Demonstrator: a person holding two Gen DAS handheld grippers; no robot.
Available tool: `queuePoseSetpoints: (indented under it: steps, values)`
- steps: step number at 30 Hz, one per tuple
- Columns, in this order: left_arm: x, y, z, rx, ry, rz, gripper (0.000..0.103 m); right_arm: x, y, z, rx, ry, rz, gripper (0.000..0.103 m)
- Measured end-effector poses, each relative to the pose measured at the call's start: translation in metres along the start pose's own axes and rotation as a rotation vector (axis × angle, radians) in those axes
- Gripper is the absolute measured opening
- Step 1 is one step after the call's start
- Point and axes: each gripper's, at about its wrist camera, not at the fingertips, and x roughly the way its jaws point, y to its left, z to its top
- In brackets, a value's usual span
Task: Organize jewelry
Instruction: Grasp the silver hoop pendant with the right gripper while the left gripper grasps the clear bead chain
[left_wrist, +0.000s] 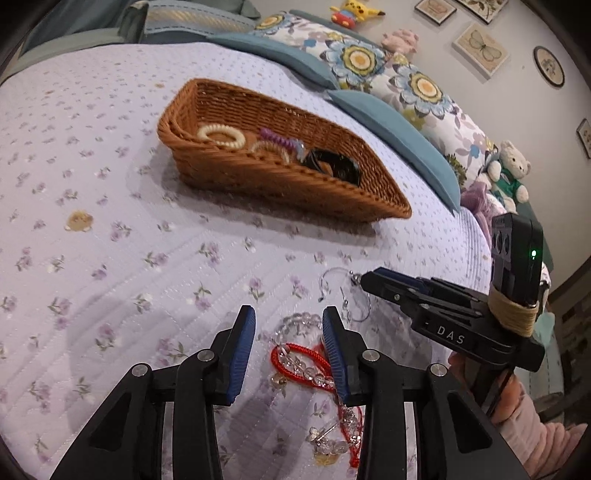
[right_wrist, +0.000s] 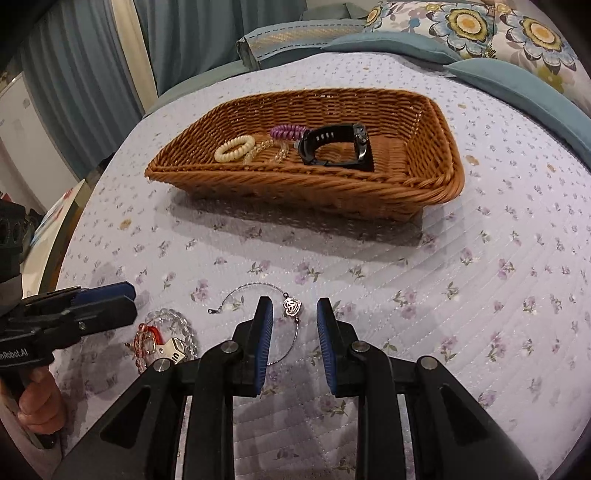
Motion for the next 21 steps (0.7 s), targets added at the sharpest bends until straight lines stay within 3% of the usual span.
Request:
queuePoseSetpoints:
  steps: [5, 12, 15, 18, 21]
  values:
    - [0.009, -0.007, -0.004, 0.035, 0.033, 0.028, 0.029, 0.006, 0.003, 0.000, -0.011, 0.017, -0.008, 0.027]
    - [0.018, -0.011, -0.006, 0.067, 0.063, 0.066, 0.024, 0.014, 0.008, 0.003, -0.034, 0.024, -0.047, 0.027]
    - [0.023, -0.013, -0.007, 0.073, 0.074, 0.085, 0.016, 0.019, 0.013, 0.004, -0.055, 0.037, -0.070, 0.027]
    - [0.023, -0.015, -0.007, 0.083, 0.073, 0.100, 0.011, 0.020, 0.016, 0.004, -0.074, 0.038, -0.076, 0.014]
    - [0.023, -0.015, -0.006, 0.079, 0.060, 0.113, 0.008, 0.019, 0.015, 0.004, -0.070, 0.032, -0.070, 0.014]
